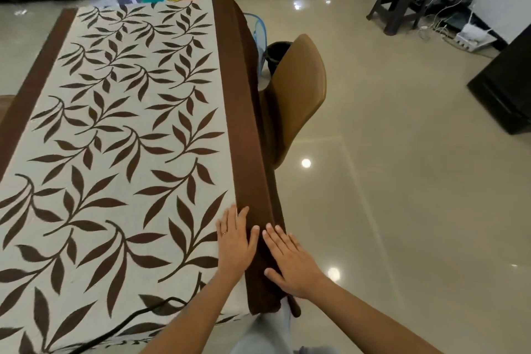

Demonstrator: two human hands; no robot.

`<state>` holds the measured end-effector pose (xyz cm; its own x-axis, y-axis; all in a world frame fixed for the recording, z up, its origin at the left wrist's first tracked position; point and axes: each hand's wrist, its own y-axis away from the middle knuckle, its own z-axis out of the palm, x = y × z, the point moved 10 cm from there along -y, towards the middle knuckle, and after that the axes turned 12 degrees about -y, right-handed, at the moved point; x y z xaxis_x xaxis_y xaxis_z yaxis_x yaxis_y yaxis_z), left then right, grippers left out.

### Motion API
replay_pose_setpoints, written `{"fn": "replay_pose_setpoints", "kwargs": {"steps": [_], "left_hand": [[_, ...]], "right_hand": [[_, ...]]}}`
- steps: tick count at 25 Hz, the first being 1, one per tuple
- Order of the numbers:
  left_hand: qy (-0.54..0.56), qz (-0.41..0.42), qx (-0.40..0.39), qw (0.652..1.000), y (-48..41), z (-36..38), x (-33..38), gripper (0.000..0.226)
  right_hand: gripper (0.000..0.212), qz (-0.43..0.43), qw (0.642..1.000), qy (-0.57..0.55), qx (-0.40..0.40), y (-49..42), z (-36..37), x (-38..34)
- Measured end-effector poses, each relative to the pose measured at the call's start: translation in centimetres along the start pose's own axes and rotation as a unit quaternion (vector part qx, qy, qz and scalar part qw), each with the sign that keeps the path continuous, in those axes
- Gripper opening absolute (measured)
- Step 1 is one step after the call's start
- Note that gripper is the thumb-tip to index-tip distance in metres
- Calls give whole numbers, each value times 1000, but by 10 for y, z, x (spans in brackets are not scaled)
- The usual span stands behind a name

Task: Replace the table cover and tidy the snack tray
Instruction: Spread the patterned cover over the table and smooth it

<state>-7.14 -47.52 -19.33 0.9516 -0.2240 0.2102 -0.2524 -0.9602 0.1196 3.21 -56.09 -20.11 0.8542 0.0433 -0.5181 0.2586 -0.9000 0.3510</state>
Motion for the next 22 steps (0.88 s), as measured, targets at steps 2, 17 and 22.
{"fn": "replay_pose_setpoints", "kwargs": {"steps": [2, 17, 22], "left_hand": [[-19, -3, -25, 1000, -32, 0, 14, 57], [-5, -306, 119, 945, -83, -19, 43, 42], [35, -350, 36, 935, -141, -10, 56, 59]], "right_hand": [[73, -26, 999, -1, -24, -15, -21, 9], [67, -303, 923, 106, -213, -97, -108, 63], [64, -333, 915, 165, -156, -179, -185, 79]]}}
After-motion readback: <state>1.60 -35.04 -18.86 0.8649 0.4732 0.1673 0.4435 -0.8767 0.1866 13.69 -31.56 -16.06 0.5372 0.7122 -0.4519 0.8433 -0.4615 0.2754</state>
